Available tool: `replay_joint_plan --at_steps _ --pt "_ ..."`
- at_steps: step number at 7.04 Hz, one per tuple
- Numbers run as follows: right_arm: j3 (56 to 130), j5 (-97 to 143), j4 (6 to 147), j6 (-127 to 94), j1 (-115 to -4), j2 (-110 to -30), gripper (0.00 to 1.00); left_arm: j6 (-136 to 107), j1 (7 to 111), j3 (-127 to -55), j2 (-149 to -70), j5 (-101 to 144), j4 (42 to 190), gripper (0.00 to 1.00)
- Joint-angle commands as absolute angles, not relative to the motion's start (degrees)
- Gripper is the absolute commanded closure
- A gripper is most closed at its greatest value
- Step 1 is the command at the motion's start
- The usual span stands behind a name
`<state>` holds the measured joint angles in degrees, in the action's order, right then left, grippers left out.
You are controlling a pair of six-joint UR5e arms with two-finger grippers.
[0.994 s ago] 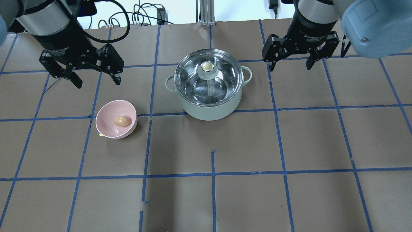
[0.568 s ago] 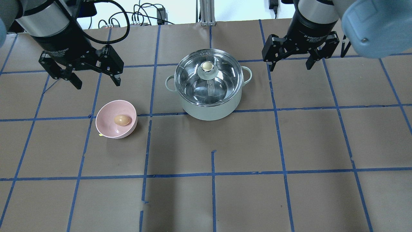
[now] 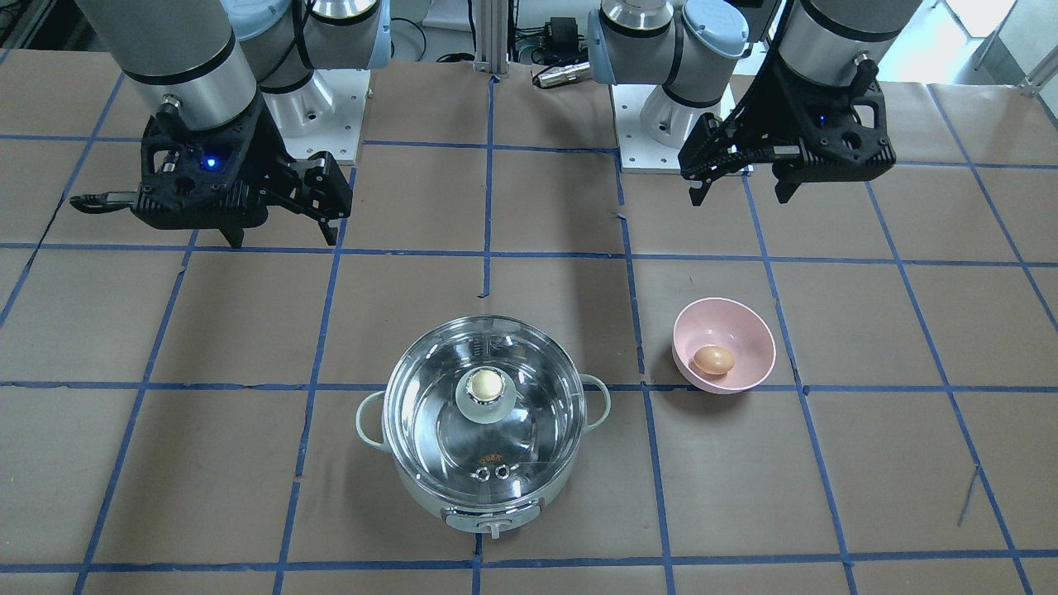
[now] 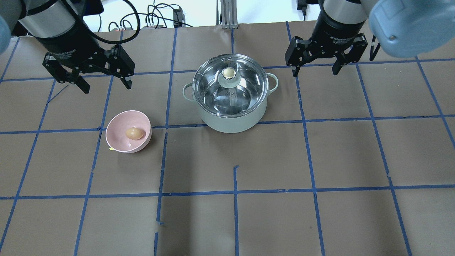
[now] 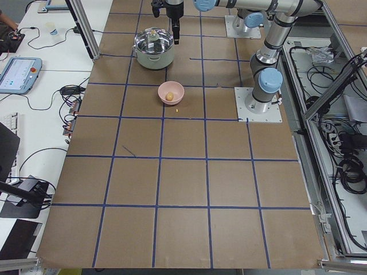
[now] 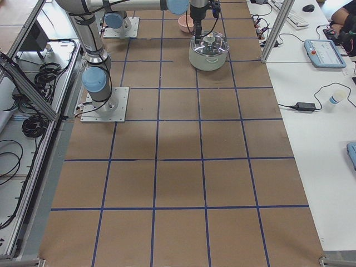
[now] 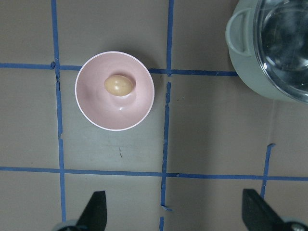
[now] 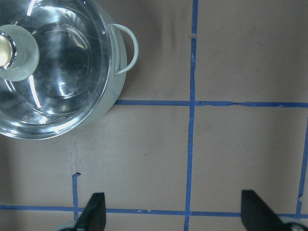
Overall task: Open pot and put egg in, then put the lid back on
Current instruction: 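Reach the right gripper to the lid knob while the left nears the bowl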
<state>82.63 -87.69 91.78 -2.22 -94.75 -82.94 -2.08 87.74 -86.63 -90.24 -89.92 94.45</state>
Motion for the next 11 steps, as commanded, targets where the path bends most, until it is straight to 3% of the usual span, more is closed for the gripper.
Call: replay_joint_plan --at_steps 1,2,4,8,11 --pt "71.3 -88.1 92.3 -3.6 -101.6 -72.0 0.01 -6.6 87.4 -88.8 -93.0 -91.5 89.4 0.00" --pt "66.9 -88.2 94.5 -9.7 -106.3 -66.8 0.01 -9.6 87.0 -90.2 -94.6 -95.1 86.3 0.00" --pt "67.0 -89.1 104.1 -18.1 -111.9 -59.7 0.01 -16.9 86.5 -92.2 -96.1 -95.2 81.9 0.00" --pt "73.6 -91.5 109.7 -15.4 -112.2 -60.0 0.01 -19.0 80.6 -94.9 -98.7 -95.1 75.3 0.00" --pt "73.8 -93.5 109.7 -15.9 -112.1 -60.0 0.00 -25.8 79.8 -96.6 -101.2 -94.8 72.4 0.00"
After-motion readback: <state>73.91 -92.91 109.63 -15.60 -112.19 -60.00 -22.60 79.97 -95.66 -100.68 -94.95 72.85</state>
